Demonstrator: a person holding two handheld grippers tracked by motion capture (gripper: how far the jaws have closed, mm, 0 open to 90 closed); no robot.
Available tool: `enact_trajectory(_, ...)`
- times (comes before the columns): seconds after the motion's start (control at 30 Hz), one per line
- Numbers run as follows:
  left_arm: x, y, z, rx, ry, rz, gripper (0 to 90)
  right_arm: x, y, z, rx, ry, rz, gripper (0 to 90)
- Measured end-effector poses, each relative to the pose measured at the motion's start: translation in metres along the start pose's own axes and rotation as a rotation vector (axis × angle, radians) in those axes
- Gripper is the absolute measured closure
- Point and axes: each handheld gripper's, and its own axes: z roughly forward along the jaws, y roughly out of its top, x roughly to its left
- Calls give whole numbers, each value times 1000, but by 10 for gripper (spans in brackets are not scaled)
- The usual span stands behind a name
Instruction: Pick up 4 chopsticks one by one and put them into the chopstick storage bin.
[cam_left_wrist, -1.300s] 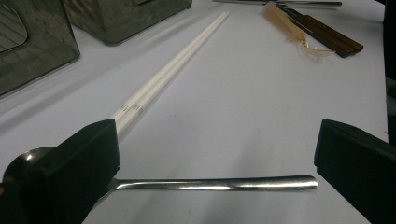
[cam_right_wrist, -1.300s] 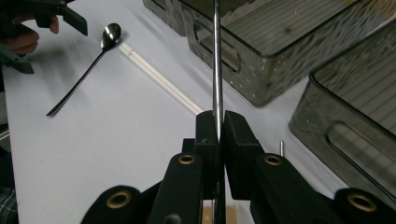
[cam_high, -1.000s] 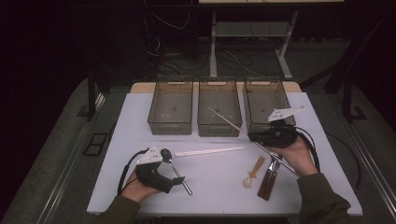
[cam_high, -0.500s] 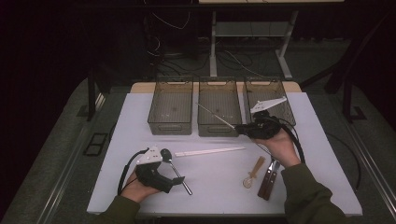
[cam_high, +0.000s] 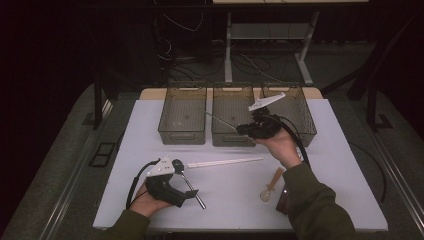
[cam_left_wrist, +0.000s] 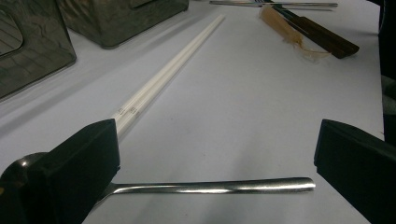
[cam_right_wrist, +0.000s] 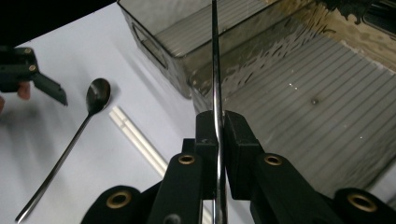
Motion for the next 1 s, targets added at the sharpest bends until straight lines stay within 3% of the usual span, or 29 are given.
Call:
enact_trajectory(0.5, -1, 1, 0, -8, -11, -2, 0, 6, 44, 35, 18, -26, 2, 851)
enact_trajectory(1.0, 0, 1, -1, -9, -20, 3, 0, 8, 78, 84, 57, -51, 22, 850)
